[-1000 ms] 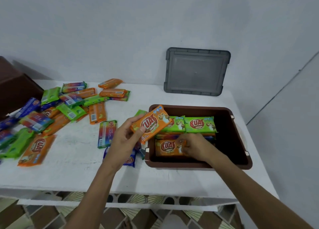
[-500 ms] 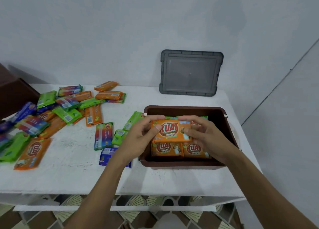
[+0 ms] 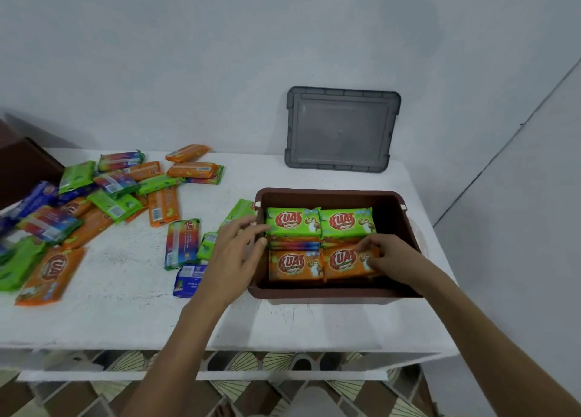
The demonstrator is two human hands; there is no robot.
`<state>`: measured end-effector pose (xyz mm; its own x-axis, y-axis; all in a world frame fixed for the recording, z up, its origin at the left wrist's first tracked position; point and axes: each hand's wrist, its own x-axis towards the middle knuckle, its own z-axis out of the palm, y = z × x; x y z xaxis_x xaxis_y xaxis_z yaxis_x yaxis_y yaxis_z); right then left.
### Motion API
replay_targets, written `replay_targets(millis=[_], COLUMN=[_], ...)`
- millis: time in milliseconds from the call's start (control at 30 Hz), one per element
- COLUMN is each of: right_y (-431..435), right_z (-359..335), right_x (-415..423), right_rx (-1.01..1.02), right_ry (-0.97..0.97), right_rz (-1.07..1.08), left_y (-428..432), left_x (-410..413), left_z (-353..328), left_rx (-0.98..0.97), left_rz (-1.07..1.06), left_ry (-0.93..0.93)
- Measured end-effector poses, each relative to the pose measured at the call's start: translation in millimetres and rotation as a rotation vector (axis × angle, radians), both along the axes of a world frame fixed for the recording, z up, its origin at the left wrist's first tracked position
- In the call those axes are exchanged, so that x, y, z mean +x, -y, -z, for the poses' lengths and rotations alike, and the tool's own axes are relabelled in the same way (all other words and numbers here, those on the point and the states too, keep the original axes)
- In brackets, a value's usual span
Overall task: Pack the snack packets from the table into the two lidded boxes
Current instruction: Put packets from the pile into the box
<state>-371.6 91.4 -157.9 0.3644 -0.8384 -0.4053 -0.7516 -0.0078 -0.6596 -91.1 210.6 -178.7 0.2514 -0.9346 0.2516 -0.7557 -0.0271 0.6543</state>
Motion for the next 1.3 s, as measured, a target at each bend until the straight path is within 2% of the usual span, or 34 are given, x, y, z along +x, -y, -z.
replay_targets(millis=[133, 300, 367, 467, 633, 767, 900, 1033, 1133, 1300], right_y=[1, -15, -24, -43, -83, -112, -125, -124, -124, -119], right_z=[5, -6, -16, -36, -56, -41, -1, 34, 51, 57], right_x=[8, 24, 37, 69, 138, 194, 239, 258, 259, 258], right_rx=[-0.209, -0.367, -0.456, -0.563, -0.709, -0.696, -0.604, -0.512, -0.514, -0.481], right_ry=[-0.306, -0.444, -0.403, -0.188, 0.071, 0.107, -0.102, -0.322, -0.379, -0.35], right_rz=[-0.137, -0.116, -0.113, -0.133, -0.332, -0.541, -0.682, -0.695, -0.692, -0.664], left_y=[-2, -18, -27, -39, -47, -37, -16, 4, 7, 6], left_x=[0, 14, 30, 65, 137, 185, 212, 226, 234, 242], left_z=[3, 7, 12, 19, 33, 41, 43, 46, 51, 58], left_rx=[0.002, -0.054, -0.091, -0.115, -0.022, 0.164, 0.328, 0.427, 0.418, 0.395], left_rz=[0.016, 0.116, 0.103, 0.042, -0.073, -0.027, 0.199, 0.394, 0.45, 0.472], left_ry=[0.007, -0.061, -0.058, -0.026, 0.104, 0.288, 0.54, 0.763, 0.805, 0.762])
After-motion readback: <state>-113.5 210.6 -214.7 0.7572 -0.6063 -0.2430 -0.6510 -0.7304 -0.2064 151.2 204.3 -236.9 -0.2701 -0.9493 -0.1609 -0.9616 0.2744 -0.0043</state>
